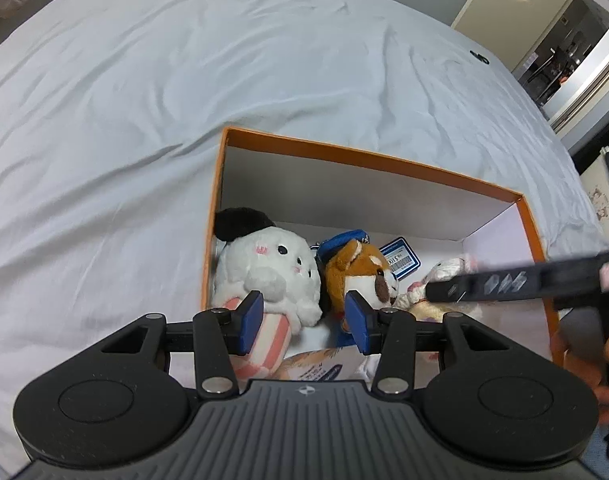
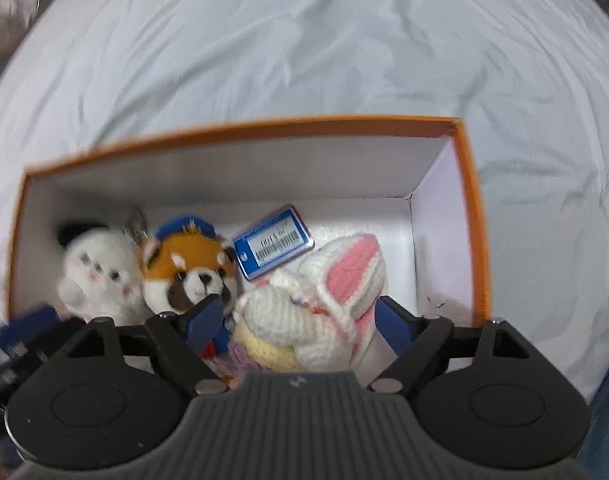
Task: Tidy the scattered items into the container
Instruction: 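Lower the fox plush into the box and open the right tool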
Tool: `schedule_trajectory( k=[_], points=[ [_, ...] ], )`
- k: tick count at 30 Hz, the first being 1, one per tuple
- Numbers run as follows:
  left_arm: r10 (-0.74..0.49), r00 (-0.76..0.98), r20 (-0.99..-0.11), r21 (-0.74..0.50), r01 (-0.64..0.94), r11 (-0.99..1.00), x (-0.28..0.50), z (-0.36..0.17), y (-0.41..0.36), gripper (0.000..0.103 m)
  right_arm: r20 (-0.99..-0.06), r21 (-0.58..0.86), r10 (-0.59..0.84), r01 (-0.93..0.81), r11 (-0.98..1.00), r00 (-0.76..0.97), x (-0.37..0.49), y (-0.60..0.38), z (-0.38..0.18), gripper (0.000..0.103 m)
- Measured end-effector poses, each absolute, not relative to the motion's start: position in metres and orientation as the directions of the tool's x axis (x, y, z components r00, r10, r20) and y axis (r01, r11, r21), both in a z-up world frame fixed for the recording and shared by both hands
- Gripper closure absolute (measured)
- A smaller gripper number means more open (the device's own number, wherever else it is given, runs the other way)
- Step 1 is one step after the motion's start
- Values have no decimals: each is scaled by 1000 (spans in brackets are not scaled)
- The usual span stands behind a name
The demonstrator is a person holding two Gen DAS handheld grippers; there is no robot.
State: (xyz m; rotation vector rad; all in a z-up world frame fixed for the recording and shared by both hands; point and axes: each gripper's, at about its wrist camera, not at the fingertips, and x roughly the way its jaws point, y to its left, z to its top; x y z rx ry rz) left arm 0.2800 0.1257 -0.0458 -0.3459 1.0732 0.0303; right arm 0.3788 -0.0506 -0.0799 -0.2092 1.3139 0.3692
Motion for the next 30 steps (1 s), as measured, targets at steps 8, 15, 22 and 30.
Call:
schedule_trajectory(
  k=[8, 15, 22, 30],
  points=[
    [-148, 533, -833, -280, -176, 944, 269, -35, 137, 51, -956, 47, 213, -614, 788, 200, 360, -54, -96, 35],
    [-141, 568, -811, -279, -165, 946, 247, -14, 160, 52, -963, -16, 218, -843, 537, 158, 333, -58, -91, 36],
    [-132, 498, -857, -245, -168, 955, 250, -30, 157, 68, -958, 9, 266, -916, 402, 108, 312, -50, -89, 36],
    [-108, 488, -866, -213, -166, 963, 248, -32, 159, 77, -907, -64, 365, -927, 368, 208, 312, -26, -84, 41]
  ],
)
